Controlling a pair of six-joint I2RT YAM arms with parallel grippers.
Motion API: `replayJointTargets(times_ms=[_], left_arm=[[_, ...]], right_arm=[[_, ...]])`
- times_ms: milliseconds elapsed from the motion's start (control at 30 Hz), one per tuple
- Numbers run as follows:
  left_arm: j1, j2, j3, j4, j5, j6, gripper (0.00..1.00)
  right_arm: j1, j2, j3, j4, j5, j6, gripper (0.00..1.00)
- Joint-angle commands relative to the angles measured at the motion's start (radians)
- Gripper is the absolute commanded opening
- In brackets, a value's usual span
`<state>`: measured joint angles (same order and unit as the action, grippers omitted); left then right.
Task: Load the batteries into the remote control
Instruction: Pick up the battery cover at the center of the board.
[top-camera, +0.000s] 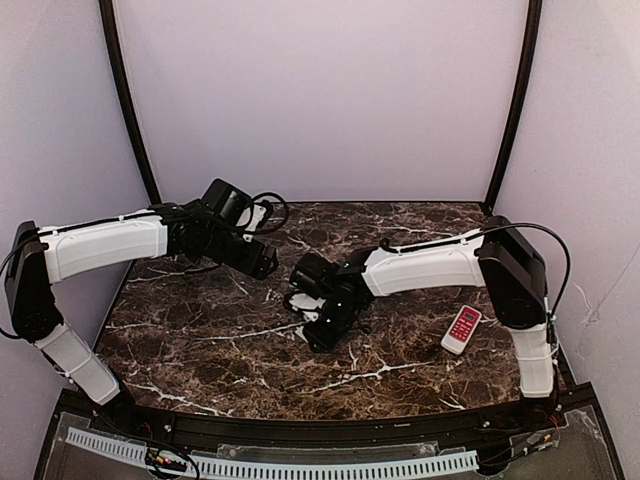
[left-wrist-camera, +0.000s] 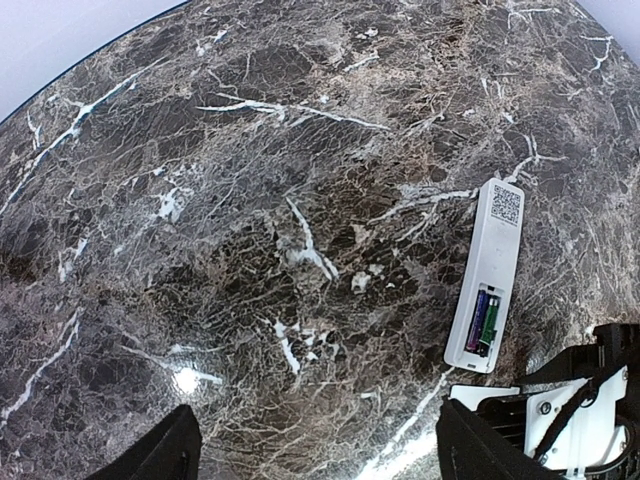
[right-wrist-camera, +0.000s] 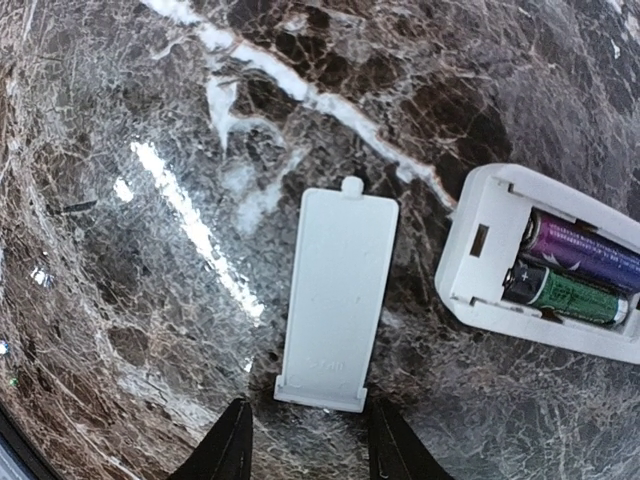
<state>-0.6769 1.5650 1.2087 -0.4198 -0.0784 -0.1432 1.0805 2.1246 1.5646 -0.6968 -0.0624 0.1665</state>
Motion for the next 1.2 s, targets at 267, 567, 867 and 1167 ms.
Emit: replayJointTargets(times_ms=[267, 567, 867, 1167], left_arm=[[0.007, -0.009, -0.011, -0.015, 0.0, -0.003, 0.82], [0.022, -0.014, -0.009, -0.042, -0.021, -0.021, 0.82], [0.036, -0.021, -0.065, 0.002, 0.048, -0.056, 0.82], [0.057, -0.079, -0.121, 0.064, 0.133, -0.078, 0.82]], right_arm=[[0.026, 0.089, 0.03, -0.06, 0.095, -0.038, 0.37], [0.026, 0.074, -0.015, -0.074, 0.086, -0.043, 0.24], [0.018, -0.017, -0.014, -0.021, 0.091, -0.063, 0.18], [-0.066, -0.204, -0.135, 0.118, -0.004, -0.057, 0.16]])
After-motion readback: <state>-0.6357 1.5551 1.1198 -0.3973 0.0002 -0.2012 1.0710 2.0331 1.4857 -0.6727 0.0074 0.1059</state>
